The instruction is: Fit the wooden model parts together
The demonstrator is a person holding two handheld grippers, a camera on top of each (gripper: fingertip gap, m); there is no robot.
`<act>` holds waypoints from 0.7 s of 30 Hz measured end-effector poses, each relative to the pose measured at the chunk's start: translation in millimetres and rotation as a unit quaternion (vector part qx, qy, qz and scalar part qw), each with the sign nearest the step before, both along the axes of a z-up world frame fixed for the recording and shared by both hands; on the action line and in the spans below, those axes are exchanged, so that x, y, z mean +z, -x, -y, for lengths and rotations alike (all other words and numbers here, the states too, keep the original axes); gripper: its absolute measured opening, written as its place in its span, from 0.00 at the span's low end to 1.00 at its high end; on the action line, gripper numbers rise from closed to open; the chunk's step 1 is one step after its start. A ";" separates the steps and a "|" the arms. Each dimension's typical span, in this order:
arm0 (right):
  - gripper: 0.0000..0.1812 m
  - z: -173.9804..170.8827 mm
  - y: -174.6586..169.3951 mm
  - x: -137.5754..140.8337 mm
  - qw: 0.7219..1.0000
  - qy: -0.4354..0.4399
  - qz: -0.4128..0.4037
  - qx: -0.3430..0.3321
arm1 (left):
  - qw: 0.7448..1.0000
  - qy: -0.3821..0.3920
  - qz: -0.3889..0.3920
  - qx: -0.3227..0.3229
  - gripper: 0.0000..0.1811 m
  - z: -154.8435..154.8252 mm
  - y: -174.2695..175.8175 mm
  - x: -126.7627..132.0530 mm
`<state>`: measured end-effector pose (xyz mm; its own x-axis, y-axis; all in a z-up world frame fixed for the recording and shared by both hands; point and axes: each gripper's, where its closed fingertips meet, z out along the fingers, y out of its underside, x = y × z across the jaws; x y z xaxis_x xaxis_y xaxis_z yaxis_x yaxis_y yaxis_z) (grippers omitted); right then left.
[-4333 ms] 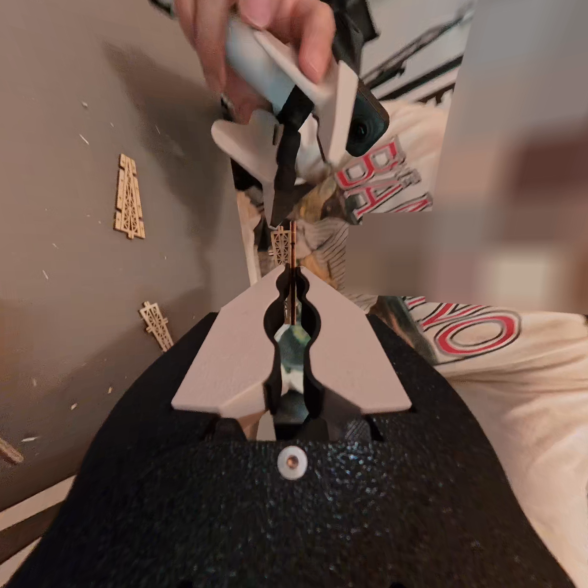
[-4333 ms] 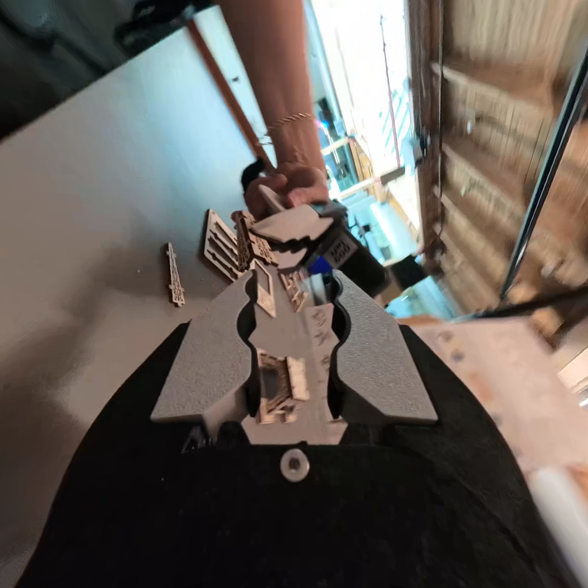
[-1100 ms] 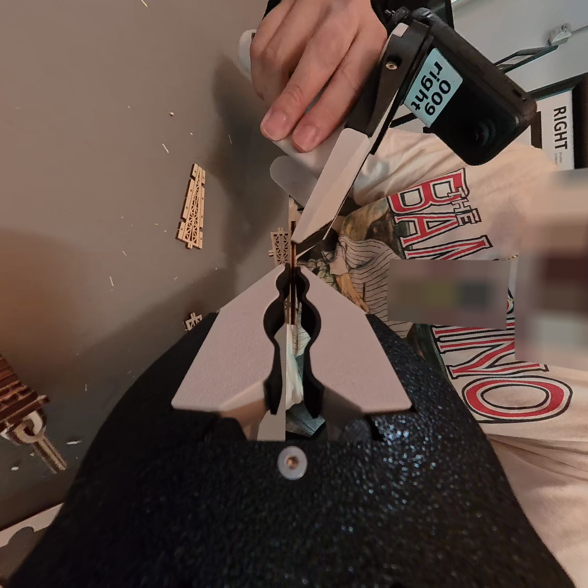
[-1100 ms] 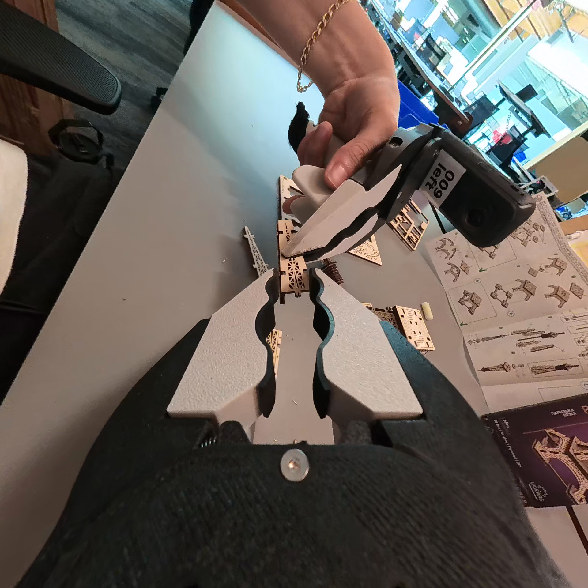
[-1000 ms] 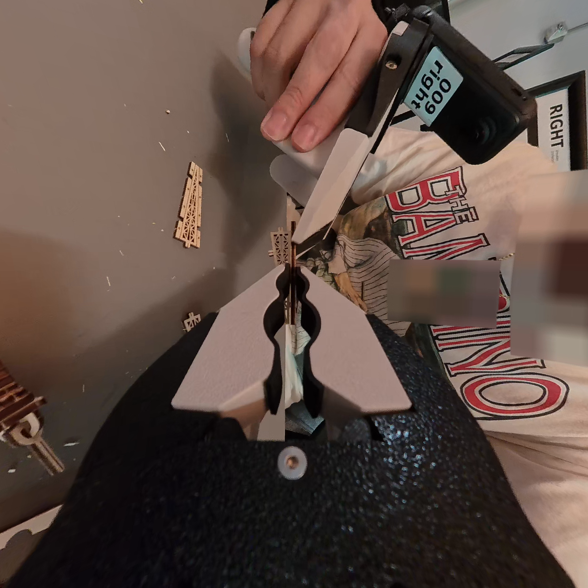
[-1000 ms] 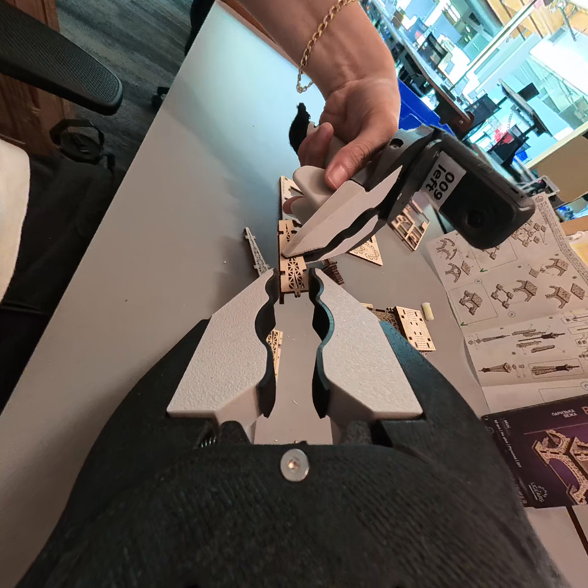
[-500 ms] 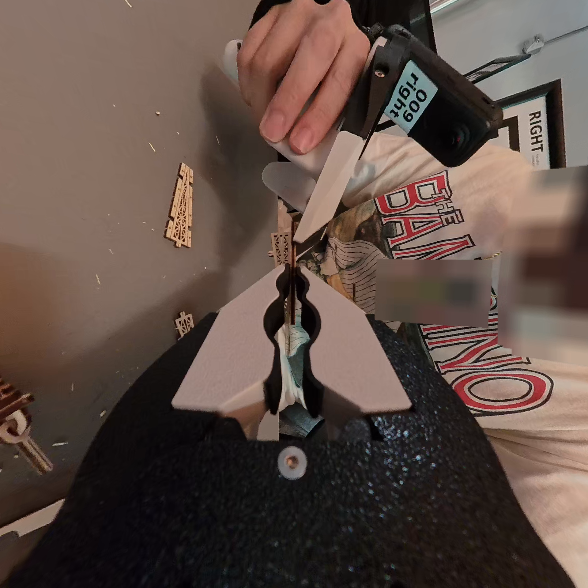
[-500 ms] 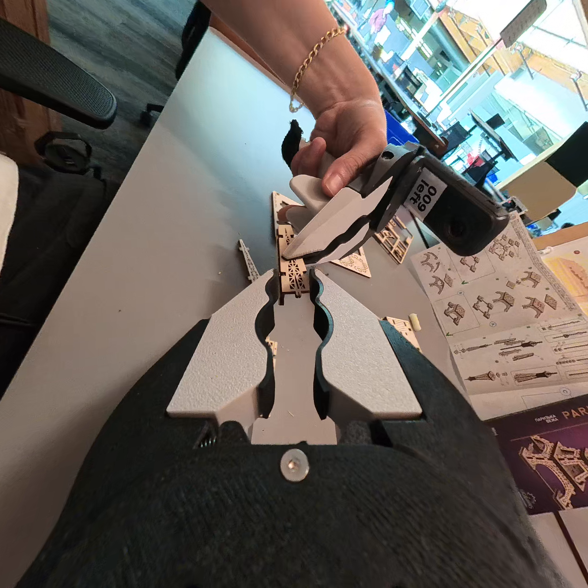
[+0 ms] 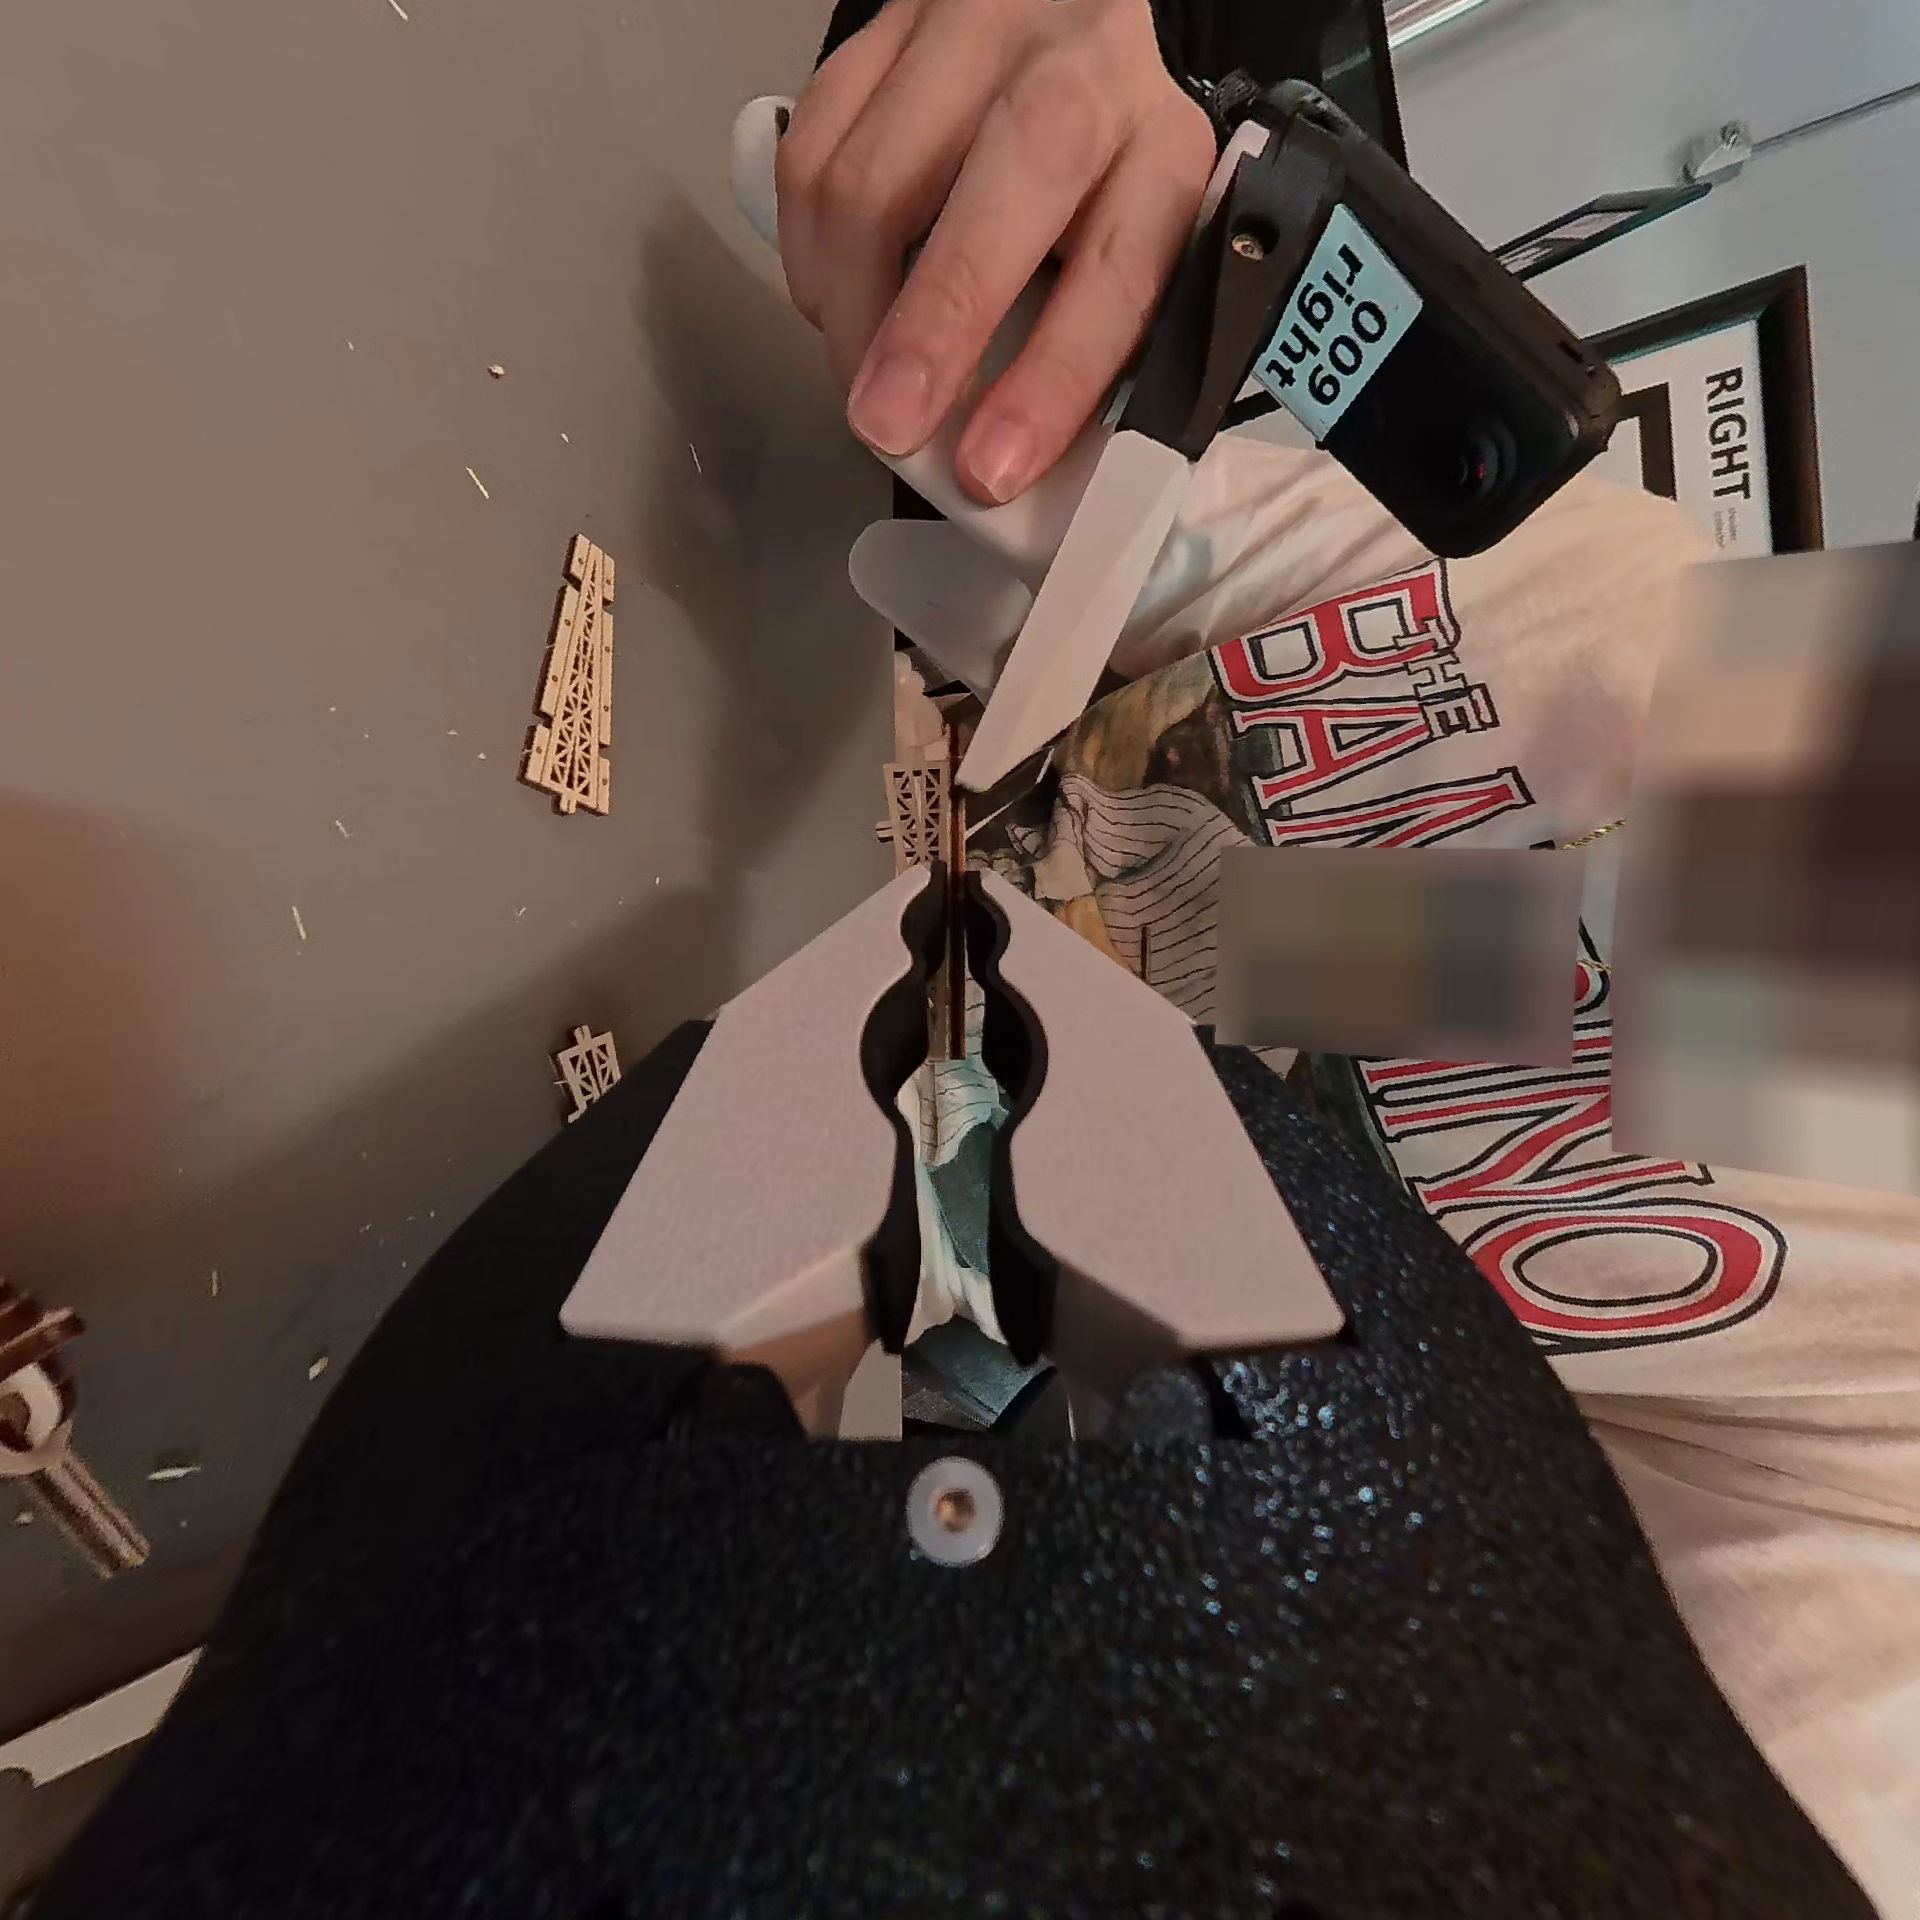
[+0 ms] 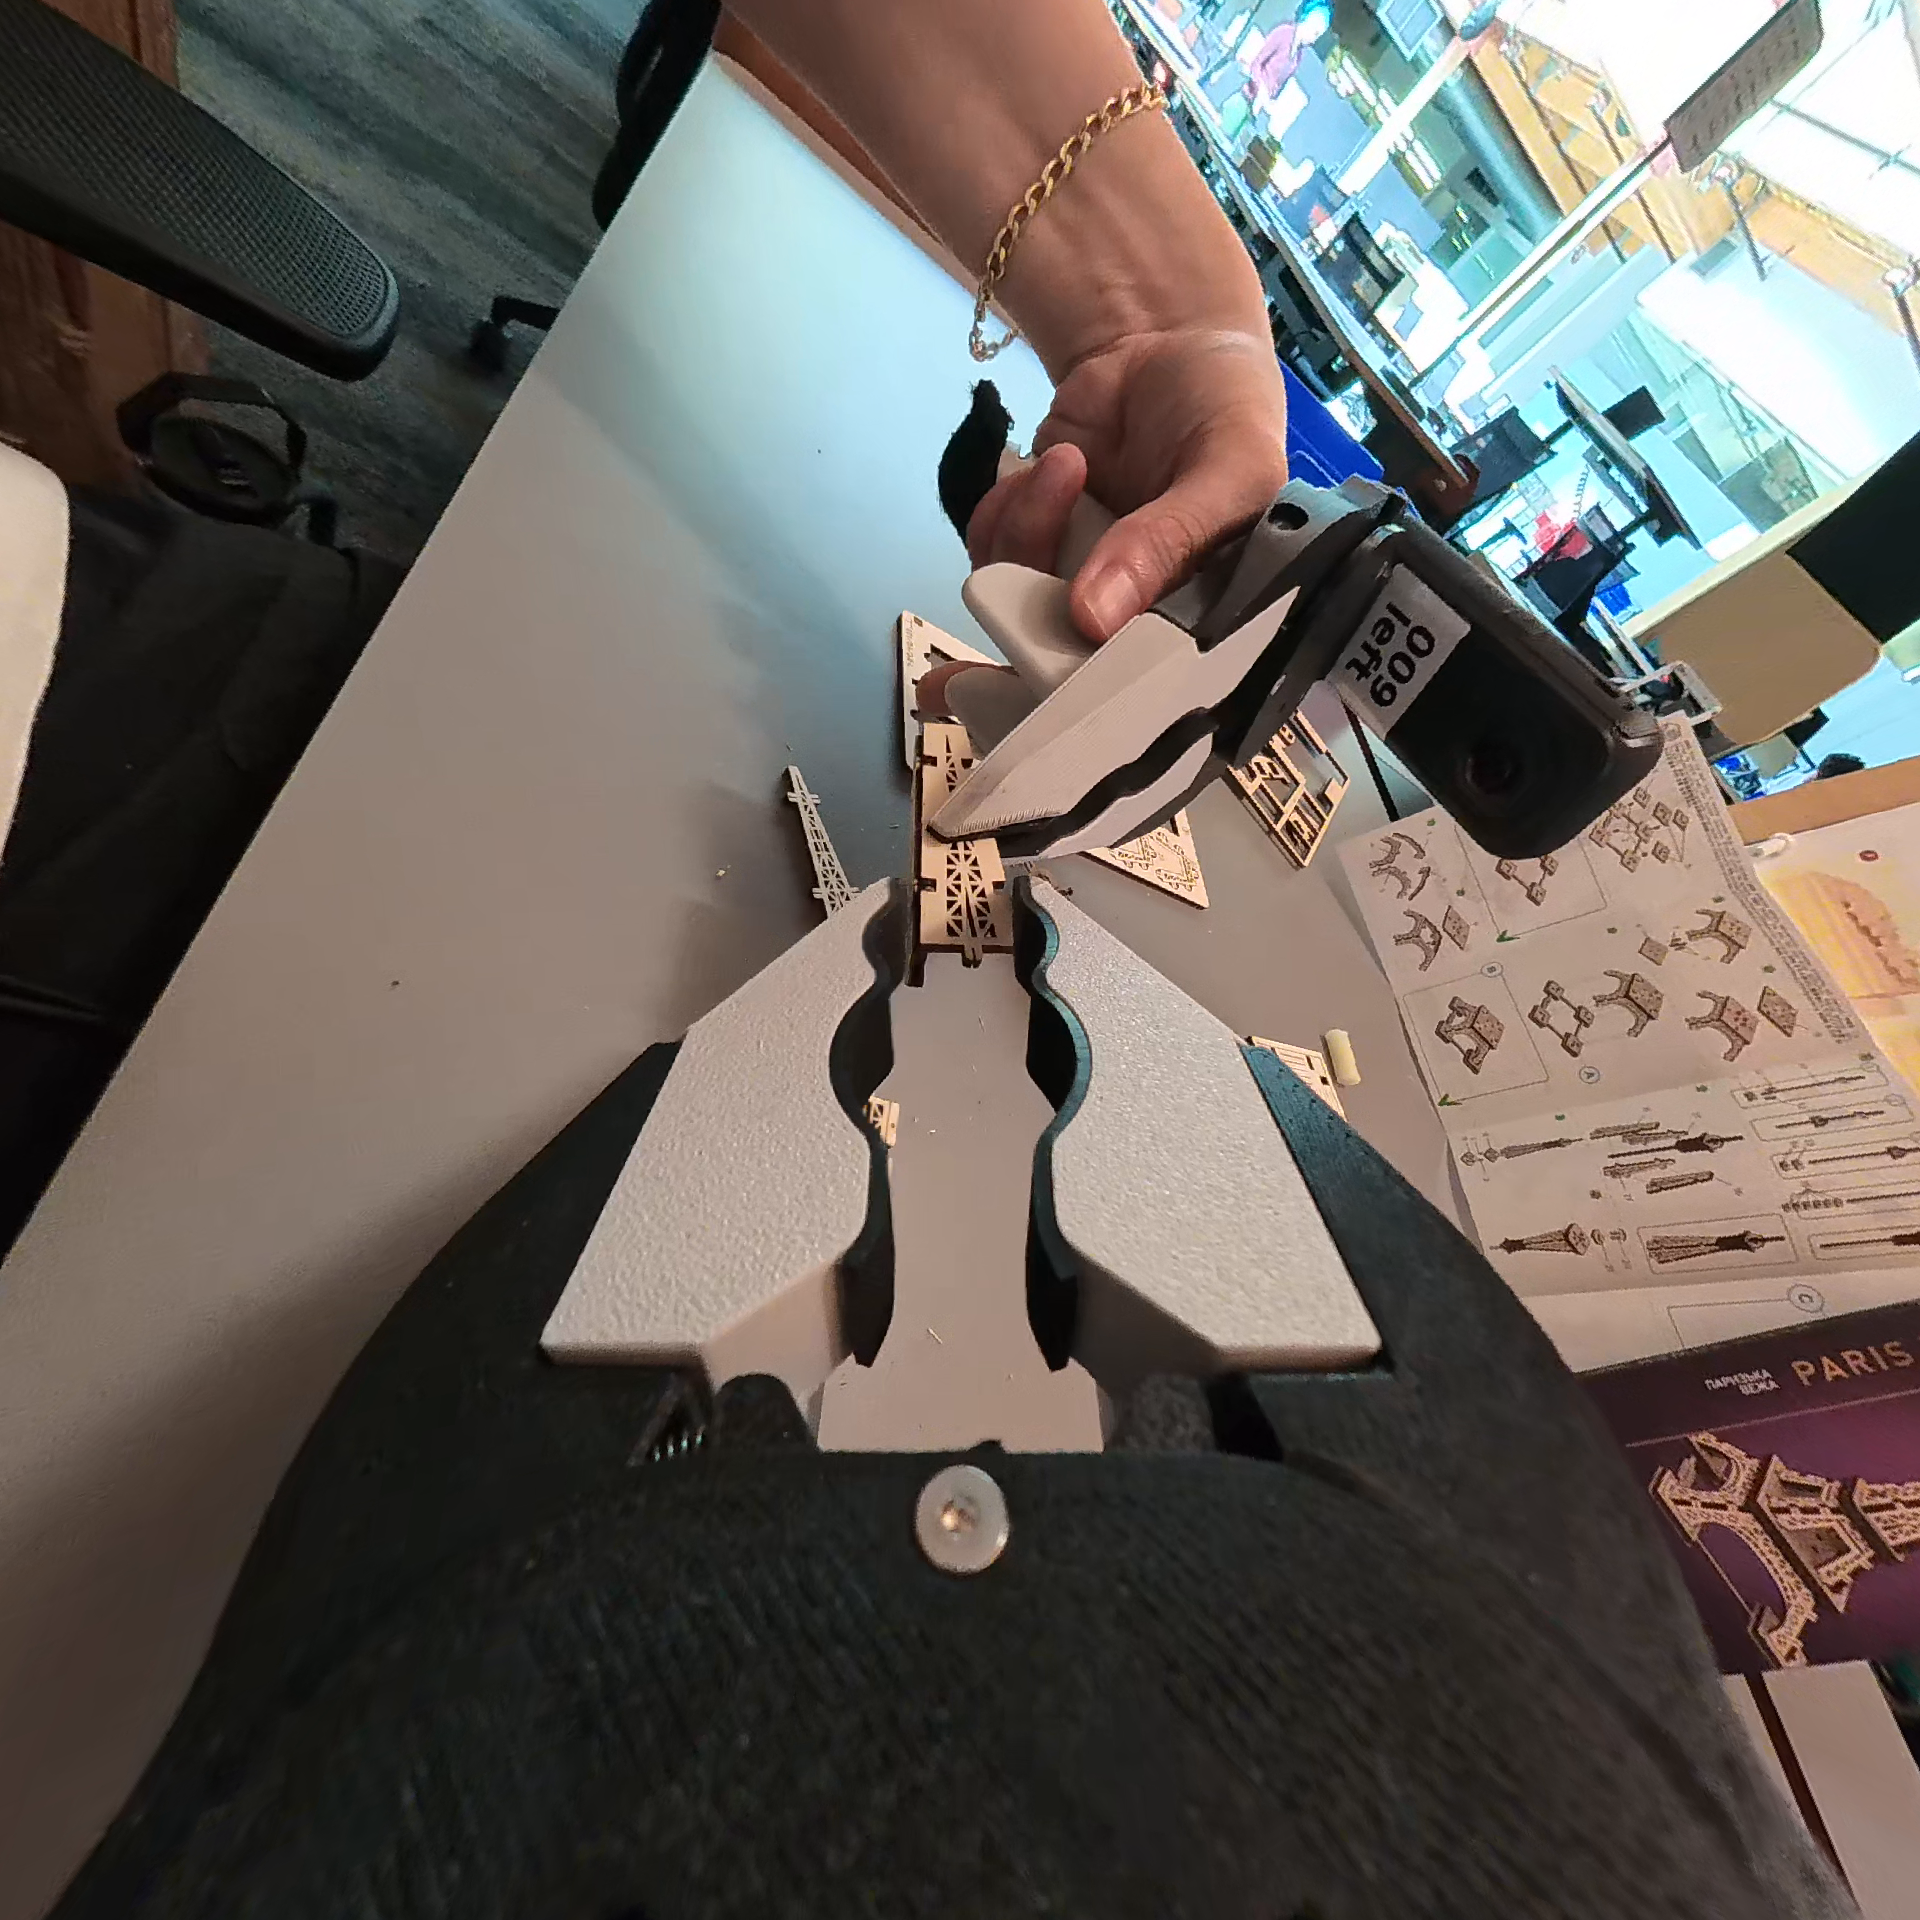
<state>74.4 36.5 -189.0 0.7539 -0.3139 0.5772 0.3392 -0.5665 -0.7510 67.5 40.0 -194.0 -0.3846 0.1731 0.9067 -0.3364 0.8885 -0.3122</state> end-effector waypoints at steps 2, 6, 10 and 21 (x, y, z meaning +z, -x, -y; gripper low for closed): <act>0.12 -0.3 0.8 -1.0 1.000 0.003 0.002 0.003 | 1.000 0.000 -0.002 0.002 0.00 0.4 -0.7 0.1; 0.11 -0.3 0.4 -0.5 1.000 0.000 0.003 0.003 | 1.000 0.001 -0.003 0.000 0.00 0.0 0.4 -0.3; 0.10 0.4 -1.4 -0.6 1.000 -0.001 0.002 -0.001 | 1.000 0.000 -0.005 0.002 0.00 0.2 -0.2 -0.7; 0.09 0.6 -4.4 -2.4 1.000 0.003 -0.010 -0.009 | 1.000 -0.003 -0.007 0.010 0.00 0.8 -2.5 -2.2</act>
